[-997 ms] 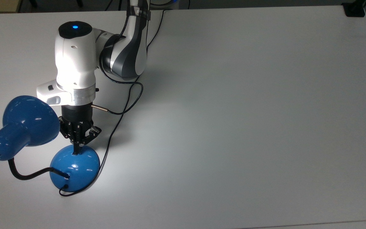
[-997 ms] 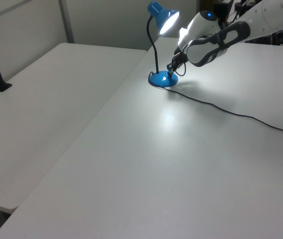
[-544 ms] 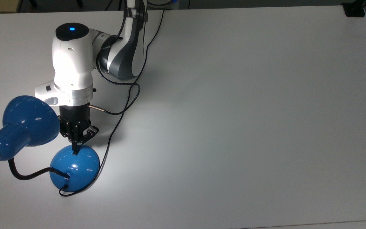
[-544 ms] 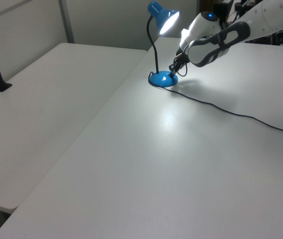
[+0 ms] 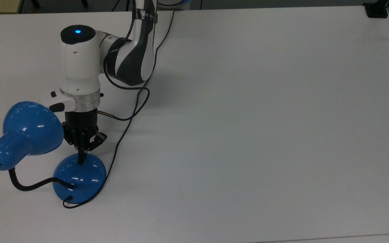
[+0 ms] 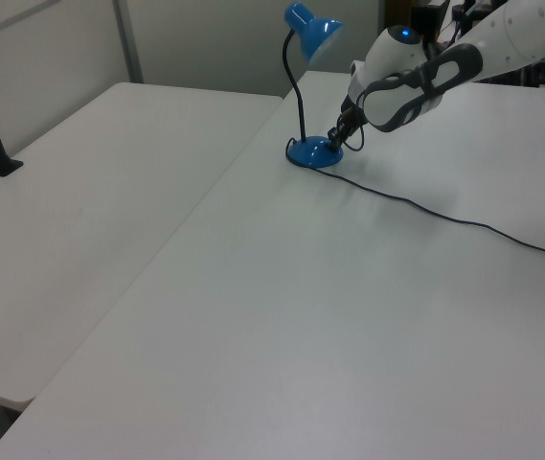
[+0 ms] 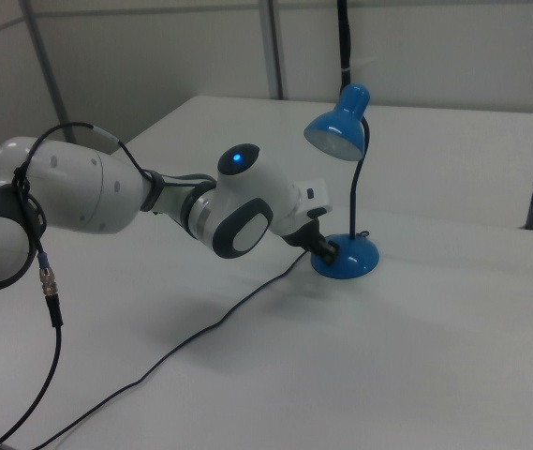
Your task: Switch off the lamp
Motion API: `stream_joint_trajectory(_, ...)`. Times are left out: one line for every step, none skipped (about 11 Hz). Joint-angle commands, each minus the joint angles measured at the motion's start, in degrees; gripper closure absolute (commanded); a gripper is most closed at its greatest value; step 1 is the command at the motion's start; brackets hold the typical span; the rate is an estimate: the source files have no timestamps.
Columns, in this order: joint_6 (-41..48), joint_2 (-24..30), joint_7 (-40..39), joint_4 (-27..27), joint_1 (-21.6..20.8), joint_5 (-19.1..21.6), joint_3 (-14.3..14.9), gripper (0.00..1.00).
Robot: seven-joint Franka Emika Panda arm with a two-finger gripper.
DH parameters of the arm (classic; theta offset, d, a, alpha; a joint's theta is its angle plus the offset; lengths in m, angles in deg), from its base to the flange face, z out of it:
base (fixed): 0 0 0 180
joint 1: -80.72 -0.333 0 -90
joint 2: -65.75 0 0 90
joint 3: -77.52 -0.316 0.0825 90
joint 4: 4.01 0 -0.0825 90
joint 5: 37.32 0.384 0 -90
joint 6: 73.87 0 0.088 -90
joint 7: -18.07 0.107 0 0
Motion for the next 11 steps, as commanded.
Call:
stream_joint_trajectory(2.23,5.62,-0.74,5.62,-1.5,0.96,0.39,0.97)
stream_joint_trajectory(5.28,8.6,1.18,7.03,-2.73,0.88,0.47,0.92)
stream_joint_trajectory(9.75,11.85,1.64,7.82,-2.83,0.79,0.56,0.78)
stream_joint_trajectory(16.06,15.1,1.81,7.83,-3.0,0.26,1.35,0.48)
stream_joint_trajectory(22.73,18.26,1.9,7.74,-4.48,-0.18,3.36,0.04)
stream_joint_trajectory(28.89,21.52,1.99,7.66,-6.67,-1.05,5.99,0.0)
stream_joint_trajectory(35.13,24.59,2.08,7.48,-8.17,-2.89,7.49,0.0)
stream_joint_trajectory(41.81,28.28,3.65,7.22,-8.28,-5.6,7.77,0.0)
stream_joint_trajectory(48.31,31.62,4.79,7.13,-8.36,-10.07,7.16,0.0)
stream_joint_trajectory(54.38,34.18,4.72,6.26,-8.71,-13.5,6.63,0.0)
stream_joint_trajectory(59.31,35.6,4.37,4.6,-9.15,-13.97,6.63,0.0)
